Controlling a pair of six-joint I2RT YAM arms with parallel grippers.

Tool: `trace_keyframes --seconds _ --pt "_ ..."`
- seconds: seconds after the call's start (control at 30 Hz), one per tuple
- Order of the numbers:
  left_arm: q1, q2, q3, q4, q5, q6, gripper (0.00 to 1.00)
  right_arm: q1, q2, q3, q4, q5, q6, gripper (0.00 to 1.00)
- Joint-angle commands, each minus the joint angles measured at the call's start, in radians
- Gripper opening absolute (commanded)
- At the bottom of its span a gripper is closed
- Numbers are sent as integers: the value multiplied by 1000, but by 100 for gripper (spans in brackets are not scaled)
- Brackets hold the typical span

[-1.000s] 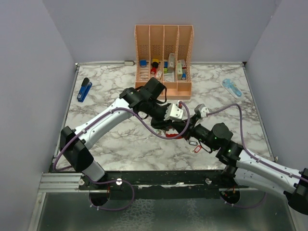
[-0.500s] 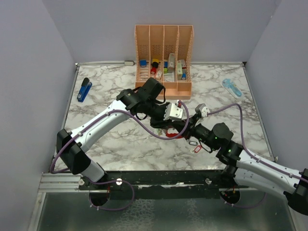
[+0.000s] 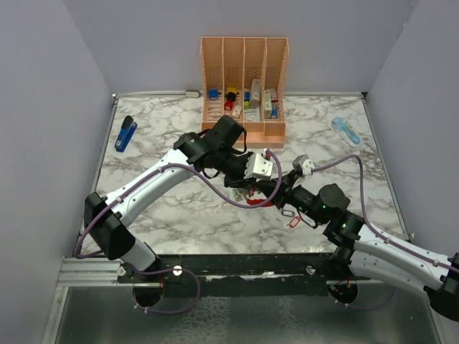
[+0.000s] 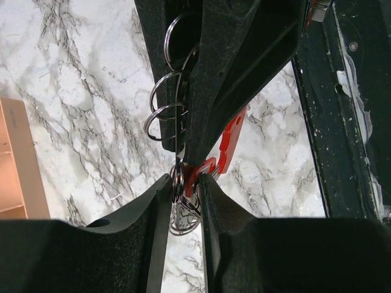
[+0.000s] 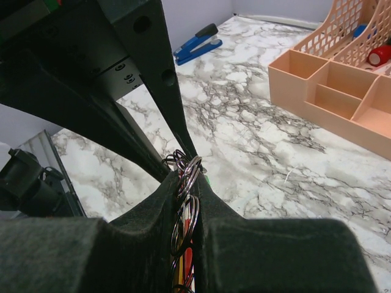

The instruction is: Put the keys on the keyring

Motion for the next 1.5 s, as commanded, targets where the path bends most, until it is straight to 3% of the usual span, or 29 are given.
trace_keyframes --seconds 0.0,0.9,1.23,1.47 --pt "-5 -19 20 -7 -1 1 26 -2 -15 24 41 6 6 5" --pt "-3 2 114 15 39 -39 0 -2 -156 -48 -10 55 19 6" --pt "-3 20 147 28 87 -64 0 -2 -210 -80 -14 74 29 6" --pt "-3 22 161 20 97 -61 0 -2 -228 -81 -44 51 23 21"
